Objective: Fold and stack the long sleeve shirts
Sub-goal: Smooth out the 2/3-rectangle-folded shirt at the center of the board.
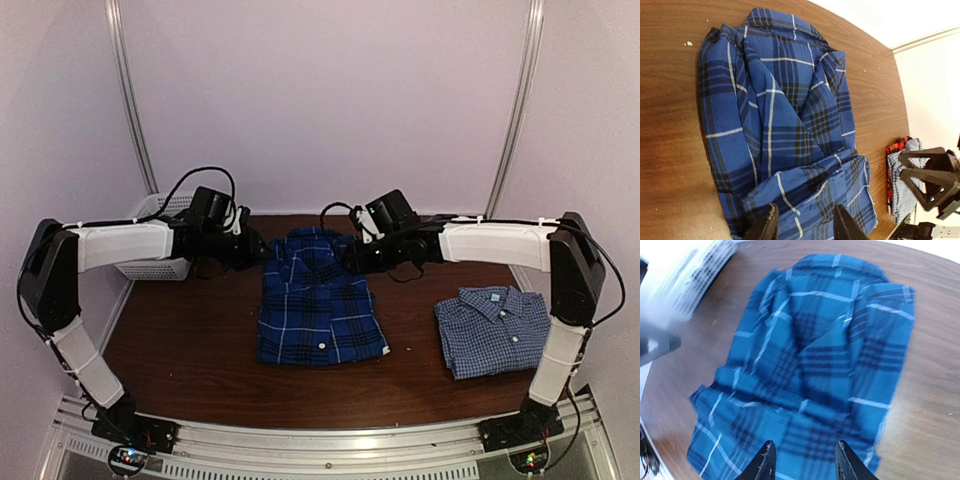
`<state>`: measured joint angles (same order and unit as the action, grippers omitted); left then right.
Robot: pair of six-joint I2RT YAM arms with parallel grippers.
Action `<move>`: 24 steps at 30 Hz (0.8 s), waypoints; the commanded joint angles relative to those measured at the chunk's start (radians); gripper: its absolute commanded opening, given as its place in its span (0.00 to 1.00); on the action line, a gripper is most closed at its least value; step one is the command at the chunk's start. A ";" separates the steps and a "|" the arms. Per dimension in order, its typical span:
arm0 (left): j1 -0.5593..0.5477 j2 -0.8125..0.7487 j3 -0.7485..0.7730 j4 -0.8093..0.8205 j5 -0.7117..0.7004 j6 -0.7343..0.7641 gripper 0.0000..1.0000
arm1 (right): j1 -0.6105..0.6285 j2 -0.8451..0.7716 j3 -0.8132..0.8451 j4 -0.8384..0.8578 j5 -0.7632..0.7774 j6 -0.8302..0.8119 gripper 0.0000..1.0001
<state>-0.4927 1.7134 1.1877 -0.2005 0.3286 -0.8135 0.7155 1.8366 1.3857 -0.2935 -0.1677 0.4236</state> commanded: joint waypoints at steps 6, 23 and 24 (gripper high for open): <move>-0.118 -0.121 -0.194 0.025 0.048 -0.016 0.18 | 0.187 0.002 -0.029 0.036 -0.068 0.006 0.34; -0.097 0.117 -0.066 0.014 -0.040 0.052 0.04 | 0.124 0.225 0.149 -0.045 -0.063 -0.020 0.33; -0.088 0.142 -0.046 0.003 -0.052 0.062 0.03 | 0.111 0.227 0.152 -0.047 -0.066 -0.020 0.34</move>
<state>-0.6205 1.7802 1.0534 -0.1879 0.3428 -0.8131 0.8730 2.0583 1.4864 -0.3229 -0.2470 0.4171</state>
